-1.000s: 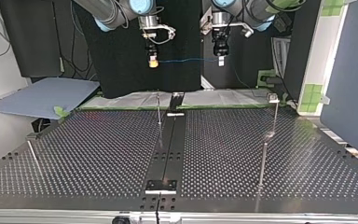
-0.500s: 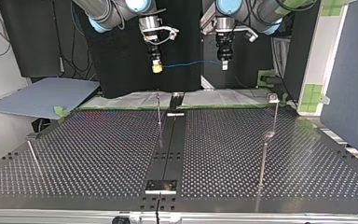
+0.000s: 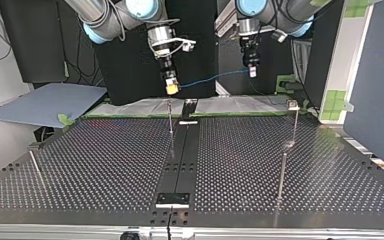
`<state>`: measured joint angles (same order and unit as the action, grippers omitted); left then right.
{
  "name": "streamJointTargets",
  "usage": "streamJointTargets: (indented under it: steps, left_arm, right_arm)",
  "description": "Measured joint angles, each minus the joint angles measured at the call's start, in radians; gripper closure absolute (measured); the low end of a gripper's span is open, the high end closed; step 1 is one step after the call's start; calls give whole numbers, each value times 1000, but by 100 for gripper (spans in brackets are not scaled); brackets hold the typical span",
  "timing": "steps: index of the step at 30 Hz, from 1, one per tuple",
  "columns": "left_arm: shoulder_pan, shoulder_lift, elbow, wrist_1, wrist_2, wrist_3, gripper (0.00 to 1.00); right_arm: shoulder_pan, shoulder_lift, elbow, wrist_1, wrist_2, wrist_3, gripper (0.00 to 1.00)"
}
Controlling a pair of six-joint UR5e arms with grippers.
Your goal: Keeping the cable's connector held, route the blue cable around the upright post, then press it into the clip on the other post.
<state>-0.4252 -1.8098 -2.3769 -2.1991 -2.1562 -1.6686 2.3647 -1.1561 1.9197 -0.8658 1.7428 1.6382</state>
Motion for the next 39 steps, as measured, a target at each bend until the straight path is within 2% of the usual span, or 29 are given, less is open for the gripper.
streamJointTargets:
  steps: [6,15,22,25,30,37,39]
  left_arm:
    - [21,57,35,-57,-14,-13,100]
    - [40,149,125,-148,-16,-21,100]
    - [56,208,184,-207,-17,-39,100]
    - [63,238,213,-237,-18,-43,100]
    - [78,281,247,-281,-17,-57,100]
    - [99,352,313,-352,-16,-76,100]
    - [105,370,331,-370,-15,-78,100]
  right_arm:
    - [-10,-50,-59,41,-14,0,100]
    - [-23,-57,-120,59,-55,5,100]
    - [-27,-53,-163,62,-108,41,100]
    - [-28,-52,-186,70,-119,55,100]
    - [-28,-52,-216,80,-141,65,100]
    - [-27,-51,-276,108,-172,101,100]
    - [-27,-51,-294,119,-176,106,100]
